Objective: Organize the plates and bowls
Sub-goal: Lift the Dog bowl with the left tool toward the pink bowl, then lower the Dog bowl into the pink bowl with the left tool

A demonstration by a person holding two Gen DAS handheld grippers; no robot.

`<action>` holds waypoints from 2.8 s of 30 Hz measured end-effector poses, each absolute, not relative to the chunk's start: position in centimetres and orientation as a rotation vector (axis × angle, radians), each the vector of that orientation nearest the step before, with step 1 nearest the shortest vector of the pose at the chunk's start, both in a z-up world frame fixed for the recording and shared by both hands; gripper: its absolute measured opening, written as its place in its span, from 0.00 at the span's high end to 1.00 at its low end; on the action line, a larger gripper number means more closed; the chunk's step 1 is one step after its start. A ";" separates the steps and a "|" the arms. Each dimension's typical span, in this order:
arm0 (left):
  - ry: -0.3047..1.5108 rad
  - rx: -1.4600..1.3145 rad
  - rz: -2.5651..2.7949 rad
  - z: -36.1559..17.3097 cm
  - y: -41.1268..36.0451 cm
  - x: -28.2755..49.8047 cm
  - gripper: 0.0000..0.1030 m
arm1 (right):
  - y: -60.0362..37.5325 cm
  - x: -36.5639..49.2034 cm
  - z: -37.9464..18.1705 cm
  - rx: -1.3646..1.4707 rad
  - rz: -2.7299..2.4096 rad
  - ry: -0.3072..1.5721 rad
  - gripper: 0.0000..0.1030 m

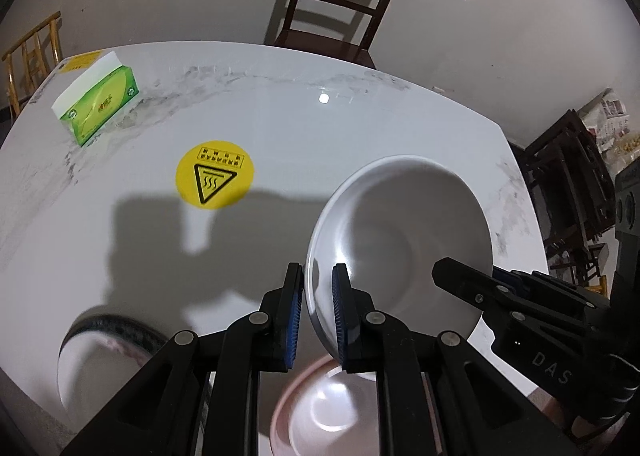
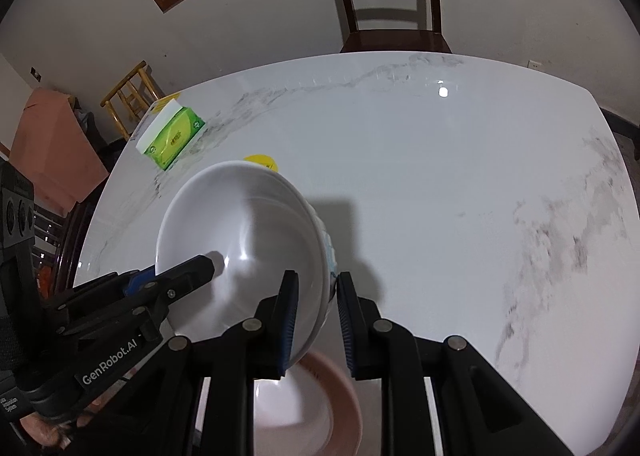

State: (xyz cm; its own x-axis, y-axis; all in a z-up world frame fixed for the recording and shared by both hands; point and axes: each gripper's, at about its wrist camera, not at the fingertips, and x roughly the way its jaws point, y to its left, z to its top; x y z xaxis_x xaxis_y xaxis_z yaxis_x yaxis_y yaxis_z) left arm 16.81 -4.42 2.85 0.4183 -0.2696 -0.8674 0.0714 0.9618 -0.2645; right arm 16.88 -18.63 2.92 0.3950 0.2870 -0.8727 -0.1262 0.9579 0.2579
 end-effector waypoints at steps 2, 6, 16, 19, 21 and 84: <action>1.122 -0.196 -0.225 3.0 -4.3 15.9 0.88 | -18.5 15.8 3.1 0.157 0.263 1.136 0.80; 1.127 -0.199 -0.228 3.1 -4.0 14.2 0.88 | -18.4 13.8 3.2 0.157 0.268 1.137 0.80; 1.144 -0.199 -0.247 2.8 -3.3 10.1 0.88 | -18.3 9.6 2.7 0.160 0.278 1.154 0.80; 1.158 -0.195 -0.251 2.5 -3.3 9.3 0.88 | -18.1 8.9 2.3 0.158 0.275 1.164 0.80; 1.166 -0.195 -0.252 2.2 -3.3 8.9 0.88 | -18.0 8.3 2.0 0.154 0.273 1.171 0.80; 1.258 -0.204 -0.271 -1.6 -3.4 7.4 0.88 | -18.1 6.7 -2.0 0.141 0.232 1.225 0.77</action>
State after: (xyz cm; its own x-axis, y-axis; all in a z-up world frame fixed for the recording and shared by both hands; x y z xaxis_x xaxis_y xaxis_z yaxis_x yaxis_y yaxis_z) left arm 7.39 -3.40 -1.61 0.2823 -0.3114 -0.9074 0.0893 0.9503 -0.2984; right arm 6.66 -18.08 -1.95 0.3197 0.2514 -0.9135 -0.0998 0.9677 0.2314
